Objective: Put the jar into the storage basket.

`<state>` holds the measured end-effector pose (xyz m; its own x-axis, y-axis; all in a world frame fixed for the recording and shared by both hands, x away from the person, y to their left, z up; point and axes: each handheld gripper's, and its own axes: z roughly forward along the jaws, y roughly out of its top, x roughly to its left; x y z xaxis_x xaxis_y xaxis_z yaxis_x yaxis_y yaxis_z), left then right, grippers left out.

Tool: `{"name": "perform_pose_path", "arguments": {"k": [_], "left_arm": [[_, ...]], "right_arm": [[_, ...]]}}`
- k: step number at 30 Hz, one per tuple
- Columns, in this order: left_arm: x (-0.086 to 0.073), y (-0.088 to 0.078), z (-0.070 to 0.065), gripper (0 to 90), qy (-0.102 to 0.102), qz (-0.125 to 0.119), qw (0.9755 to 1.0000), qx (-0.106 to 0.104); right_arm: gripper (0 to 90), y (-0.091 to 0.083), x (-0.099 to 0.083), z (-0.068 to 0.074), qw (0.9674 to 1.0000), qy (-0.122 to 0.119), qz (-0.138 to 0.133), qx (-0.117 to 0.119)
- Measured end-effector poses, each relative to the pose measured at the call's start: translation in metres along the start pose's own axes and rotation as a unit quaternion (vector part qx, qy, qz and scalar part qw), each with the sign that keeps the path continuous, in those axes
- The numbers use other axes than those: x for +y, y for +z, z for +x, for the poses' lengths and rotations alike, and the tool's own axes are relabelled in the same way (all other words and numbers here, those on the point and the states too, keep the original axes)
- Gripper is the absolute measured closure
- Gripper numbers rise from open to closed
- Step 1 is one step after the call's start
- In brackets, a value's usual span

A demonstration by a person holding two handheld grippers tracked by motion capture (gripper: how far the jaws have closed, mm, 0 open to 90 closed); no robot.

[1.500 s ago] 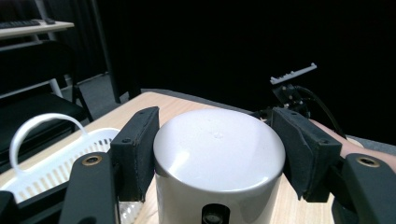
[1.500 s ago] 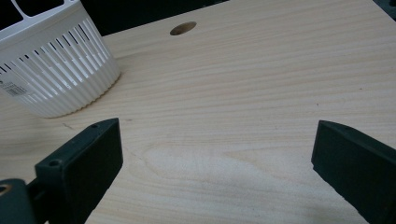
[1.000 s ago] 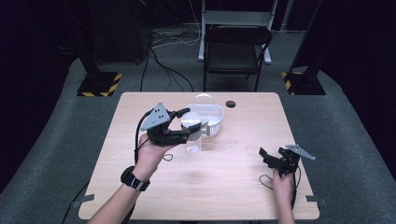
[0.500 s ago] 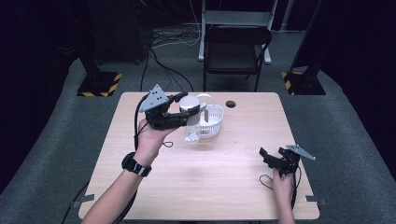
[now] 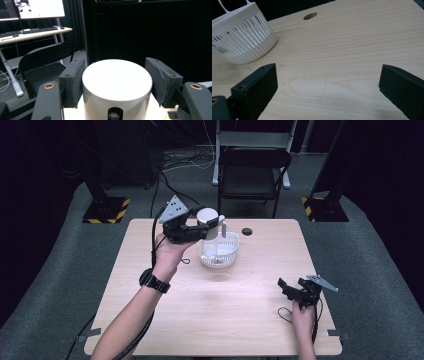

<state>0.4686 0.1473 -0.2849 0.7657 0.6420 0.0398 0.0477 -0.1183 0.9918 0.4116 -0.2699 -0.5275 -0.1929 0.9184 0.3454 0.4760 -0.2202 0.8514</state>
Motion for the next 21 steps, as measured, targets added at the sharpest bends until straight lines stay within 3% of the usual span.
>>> {"name": "perform_pose_path", "arguments": {"k": [21], "left_arm": [[-0.001,0.037,0.030,34.0,-0.003,0.006,0.9990,0.043]], "right_arm": [[1.2,0.000,0.000,-0.001,1.0000,0.005,0.000,0.004]]}}
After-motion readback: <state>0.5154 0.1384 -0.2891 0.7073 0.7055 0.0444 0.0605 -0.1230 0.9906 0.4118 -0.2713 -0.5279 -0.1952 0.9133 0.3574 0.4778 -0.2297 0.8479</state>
